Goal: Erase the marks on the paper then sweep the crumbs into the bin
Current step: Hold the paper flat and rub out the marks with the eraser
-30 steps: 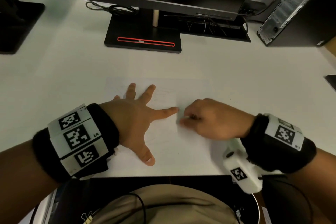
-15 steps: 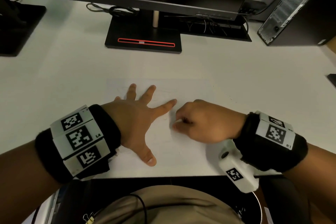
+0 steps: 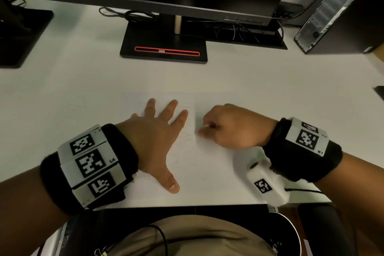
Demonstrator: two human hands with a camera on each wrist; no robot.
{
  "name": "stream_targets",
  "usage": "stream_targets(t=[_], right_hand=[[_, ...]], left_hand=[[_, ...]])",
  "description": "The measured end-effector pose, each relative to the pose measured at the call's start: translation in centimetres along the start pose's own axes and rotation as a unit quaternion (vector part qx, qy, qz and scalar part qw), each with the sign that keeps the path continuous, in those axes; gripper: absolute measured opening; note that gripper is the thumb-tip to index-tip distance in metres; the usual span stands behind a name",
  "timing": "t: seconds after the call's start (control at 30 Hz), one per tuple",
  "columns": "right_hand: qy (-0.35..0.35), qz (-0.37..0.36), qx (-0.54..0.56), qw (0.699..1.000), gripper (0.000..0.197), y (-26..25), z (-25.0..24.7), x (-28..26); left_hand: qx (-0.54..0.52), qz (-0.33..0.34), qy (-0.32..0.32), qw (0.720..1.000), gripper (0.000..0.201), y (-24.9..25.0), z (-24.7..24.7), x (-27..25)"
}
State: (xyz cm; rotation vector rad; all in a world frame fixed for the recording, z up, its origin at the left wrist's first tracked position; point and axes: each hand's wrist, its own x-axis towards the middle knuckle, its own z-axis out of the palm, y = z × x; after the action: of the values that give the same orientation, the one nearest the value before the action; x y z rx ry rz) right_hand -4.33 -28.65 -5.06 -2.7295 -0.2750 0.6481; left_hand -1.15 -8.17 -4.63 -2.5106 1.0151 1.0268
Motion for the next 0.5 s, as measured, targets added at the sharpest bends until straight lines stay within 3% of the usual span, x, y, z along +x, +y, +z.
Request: stream_targets(t=[0.07, 0.2, 0.33, 0.5], right_hand=[[-0.014, -0.007, 0.004, 1.0, 0.045, -0.3, 0.1, 0.1], [0.024, 0.03, 0.015, 0.999, 0.043, 0.5, -1.2, 1.0], [-0.027, -0.002, 0.007, 1.0, 0.046, -0.3, -0.6, 1.0], [0.024, 0.046, 0.006, 0.999, 0.042, 1.0, -2.1, 2.0]], left_hand=[[0.0, -0.001, 0.0, 1.0, 0.158, 0.0, 0.0, 0.0], [0.001, 0.0, -0.001, 1.0, 0.157, 0.1, -0.1, -0.1], [-0.006, -0.001, -0.006, 1.0, 0.157, 0.1, -0.1, -0.1], [-0.009, 0.001, -0.007, 1.0, 0.158, 0.0, -0.2, 0.0]])
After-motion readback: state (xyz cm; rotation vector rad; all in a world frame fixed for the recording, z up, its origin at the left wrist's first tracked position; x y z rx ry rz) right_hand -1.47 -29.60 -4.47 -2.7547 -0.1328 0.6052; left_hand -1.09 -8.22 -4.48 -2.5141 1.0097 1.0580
